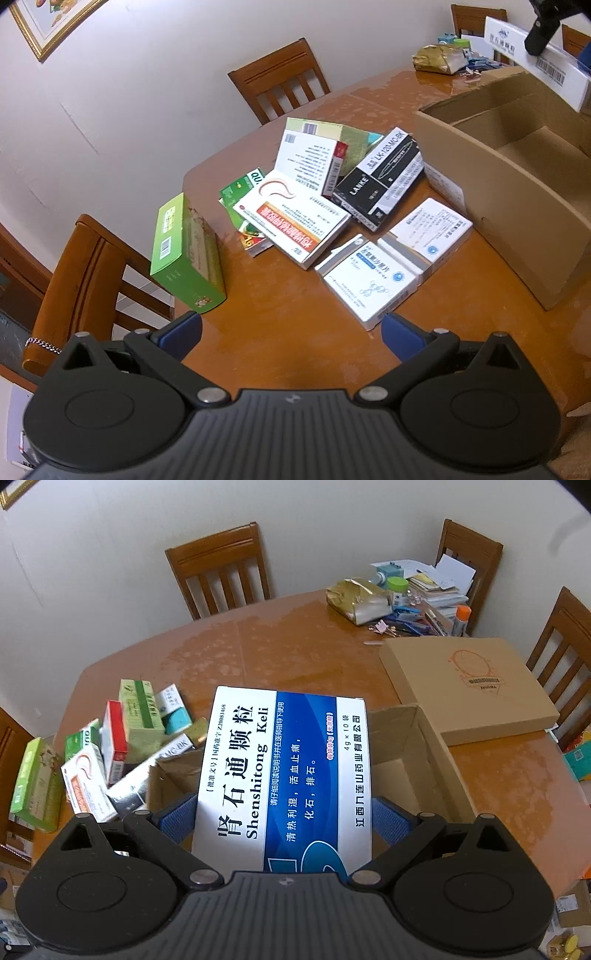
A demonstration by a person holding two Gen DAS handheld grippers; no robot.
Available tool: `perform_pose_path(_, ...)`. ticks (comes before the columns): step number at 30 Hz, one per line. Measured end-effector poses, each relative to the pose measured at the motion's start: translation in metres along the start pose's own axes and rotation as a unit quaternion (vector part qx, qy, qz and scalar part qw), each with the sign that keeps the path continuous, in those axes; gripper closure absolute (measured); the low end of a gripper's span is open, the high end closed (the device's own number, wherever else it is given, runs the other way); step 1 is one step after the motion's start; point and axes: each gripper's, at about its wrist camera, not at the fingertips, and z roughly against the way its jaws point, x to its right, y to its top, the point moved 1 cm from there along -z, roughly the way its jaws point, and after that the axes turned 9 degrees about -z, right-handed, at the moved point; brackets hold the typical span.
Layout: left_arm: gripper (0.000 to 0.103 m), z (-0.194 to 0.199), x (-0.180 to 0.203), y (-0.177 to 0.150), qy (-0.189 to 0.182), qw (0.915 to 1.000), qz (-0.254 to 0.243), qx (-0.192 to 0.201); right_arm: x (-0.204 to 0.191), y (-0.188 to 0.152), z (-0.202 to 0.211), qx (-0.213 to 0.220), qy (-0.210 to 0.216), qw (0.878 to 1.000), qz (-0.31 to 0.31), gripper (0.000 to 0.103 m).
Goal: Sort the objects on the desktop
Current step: 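Carry the white-blue box with the right gripper into the cardboard box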
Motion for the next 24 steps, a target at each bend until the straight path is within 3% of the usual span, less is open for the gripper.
perform_pose_path(14,0.0,0.002,0.01,0.001,0.03,0.999,0.018,-0.029,-0.023,-0.019,-0.064,-0.1,0.028,0.991,0.084,0.003)
perform_pose_path(24,0.0,0.003,0.013,0.0,0.046,0.9975,0.028,-0.047,-0.026,-0.02,-0.087,-0.13,0.027,0.985,0.11,0.003)
